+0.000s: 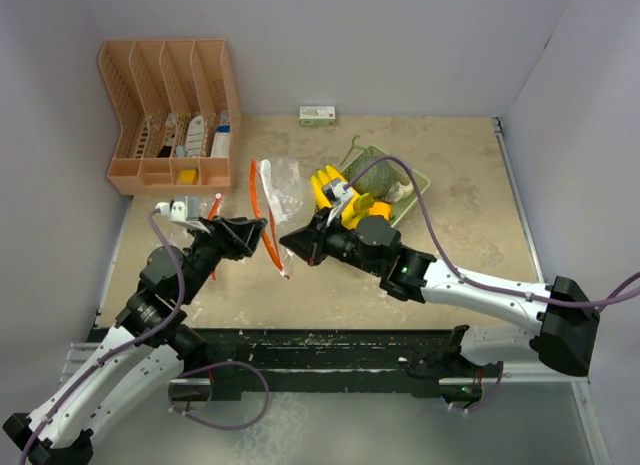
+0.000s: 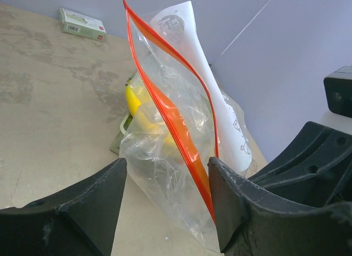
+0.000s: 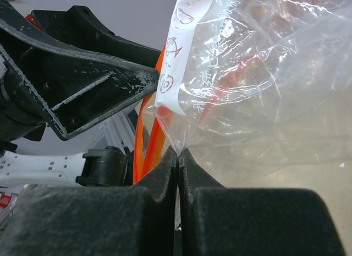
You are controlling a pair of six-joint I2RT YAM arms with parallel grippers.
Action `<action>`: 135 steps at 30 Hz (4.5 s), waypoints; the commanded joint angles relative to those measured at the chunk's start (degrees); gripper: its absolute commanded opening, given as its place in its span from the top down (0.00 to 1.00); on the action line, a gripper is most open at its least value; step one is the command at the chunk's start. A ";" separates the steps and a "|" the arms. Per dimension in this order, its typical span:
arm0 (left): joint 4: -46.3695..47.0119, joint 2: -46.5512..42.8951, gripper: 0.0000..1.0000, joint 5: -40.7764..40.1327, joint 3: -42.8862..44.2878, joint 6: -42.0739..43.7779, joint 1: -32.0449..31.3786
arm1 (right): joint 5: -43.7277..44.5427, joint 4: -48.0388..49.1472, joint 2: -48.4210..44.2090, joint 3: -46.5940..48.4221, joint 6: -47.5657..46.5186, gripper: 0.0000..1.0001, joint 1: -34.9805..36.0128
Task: Place the food in the zip-top bag and seal the zipper
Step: Open the zipper of the food storage bag.
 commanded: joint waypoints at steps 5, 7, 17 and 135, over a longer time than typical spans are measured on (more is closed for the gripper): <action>7.68 2.49 0.39 1.05 -1.37 -1.61 0.14 | -2.20 4.49 -0.90 0.42 -2.51 1.00 0.12; 9.24 3.73 0.39 1.89 -1.63 -1.94 0.11 | -2.61 4.75 -0.91 0.27 -2.49 1.00 0.13; 14.43 7.39 0.39 3.34 -2.72 -3.25 0.15 | -5.41 5.08 -1.09 -0.15 -3.74 1.00 0.09; -18.95 27.86 1.00 -24.88 12.81 8.60 0.00 | 30.01 -21.36 15.07 17.51 -4.50 0.27 -1.02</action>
